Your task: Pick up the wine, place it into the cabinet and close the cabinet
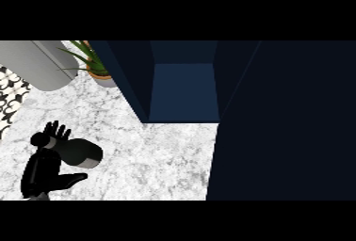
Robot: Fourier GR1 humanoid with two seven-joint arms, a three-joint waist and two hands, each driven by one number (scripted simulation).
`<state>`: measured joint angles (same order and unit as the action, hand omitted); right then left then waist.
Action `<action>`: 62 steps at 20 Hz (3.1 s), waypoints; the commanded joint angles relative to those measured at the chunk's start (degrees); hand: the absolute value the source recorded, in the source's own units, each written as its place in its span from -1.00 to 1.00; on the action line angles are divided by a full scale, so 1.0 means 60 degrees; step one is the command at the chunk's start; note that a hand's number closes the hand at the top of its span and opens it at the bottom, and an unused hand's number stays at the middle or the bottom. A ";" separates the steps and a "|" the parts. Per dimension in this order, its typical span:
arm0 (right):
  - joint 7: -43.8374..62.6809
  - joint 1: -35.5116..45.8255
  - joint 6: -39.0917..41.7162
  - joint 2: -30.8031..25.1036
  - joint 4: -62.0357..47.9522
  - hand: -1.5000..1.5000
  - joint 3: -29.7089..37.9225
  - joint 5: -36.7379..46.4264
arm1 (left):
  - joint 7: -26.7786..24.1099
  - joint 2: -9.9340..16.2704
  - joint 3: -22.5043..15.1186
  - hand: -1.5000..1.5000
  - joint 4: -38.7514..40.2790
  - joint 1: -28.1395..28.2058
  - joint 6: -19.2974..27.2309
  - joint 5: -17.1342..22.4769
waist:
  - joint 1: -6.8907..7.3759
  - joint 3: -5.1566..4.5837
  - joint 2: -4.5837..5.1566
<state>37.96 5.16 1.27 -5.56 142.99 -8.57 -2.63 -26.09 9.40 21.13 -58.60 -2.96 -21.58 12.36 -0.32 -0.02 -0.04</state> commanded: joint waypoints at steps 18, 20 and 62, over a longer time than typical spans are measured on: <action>0.0243 -0.0323 -0.0099 -0.0015 0.1097 -1.00 0.0086 -0.0460 | -0.1781 0.0239 -0.0346 1.00 0.2900 -0.1216 -0.1556 0.0180 | -0.0040 -0.0006 0.0011; 0.0437 -0.0006 -0.0002 -0.0166 0.0888 -1.00 0.0340 -0.0539 | -0.2509 0.0398 -0.0590 1.00 0.3206 -0.1114 -0.1548 -0.0363 | -0.0019 -0.0006 0.0015; 0.0050 -0.0252 0.0245 0.0202 0.0675 -1.00 0.0527 -0.0678 | 0.4232 -0.1543 -0.3940 1.00 -0.7829 -0.0003 0.2531 -0.0479 | 0.0041 0.0009 -0.0017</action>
<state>37.00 4.81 2.54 -4.34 142.44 -6.74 -2.83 -7.69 1.77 0.63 -99.75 -1.76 -9.51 10.41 -0.02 0.03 -0.15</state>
